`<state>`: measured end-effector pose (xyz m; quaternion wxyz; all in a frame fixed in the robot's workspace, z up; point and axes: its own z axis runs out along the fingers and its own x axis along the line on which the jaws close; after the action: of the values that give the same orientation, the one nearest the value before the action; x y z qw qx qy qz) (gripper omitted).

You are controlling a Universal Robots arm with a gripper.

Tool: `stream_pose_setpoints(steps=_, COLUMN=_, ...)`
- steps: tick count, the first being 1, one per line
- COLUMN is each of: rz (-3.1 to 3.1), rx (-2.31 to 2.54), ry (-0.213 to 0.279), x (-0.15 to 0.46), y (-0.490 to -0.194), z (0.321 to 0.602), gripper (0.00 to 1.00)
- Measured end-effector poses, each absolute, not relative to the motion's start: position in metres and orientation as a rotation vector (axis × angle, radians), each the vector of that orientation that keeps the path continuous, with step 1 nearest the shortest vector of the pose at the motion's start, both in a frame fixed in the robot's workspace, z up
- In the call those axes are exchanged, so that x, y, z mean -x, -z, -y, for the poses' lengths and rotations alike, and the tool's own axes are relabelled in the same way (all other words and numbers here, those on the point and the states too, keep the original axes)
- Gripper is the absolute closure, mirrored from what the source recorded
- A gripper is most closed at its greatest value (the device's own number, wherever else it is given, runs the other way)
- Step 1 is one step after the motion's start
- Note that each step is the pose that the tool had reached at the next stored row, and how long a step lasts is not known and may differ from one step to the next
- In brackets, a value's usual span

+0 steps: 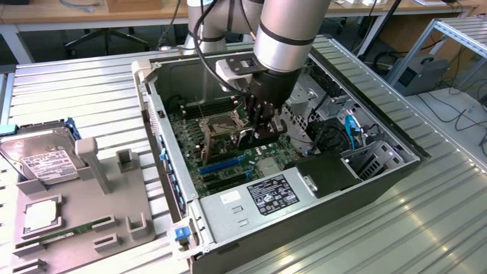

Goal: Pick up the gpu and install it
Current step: 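Insert the gpu into the slot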

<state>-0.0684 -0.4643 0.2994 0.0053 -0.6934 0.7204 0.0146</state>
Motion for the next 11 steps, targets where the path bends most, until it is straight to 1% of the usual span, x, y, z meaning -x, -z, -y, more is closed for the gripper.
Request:
stream_pose_setpoints(steps=5, rz=-2.255, rx=2.171, ry=-0.046, x=0.074, y=-0.299, z=0.464, gripper=0.73)
stream_pose_setpoints(steps=11, rz=-2.256, rx=2.171, ry=-0.046, x=0.081, y=-0.291, z=0.464, gripper=0.73)
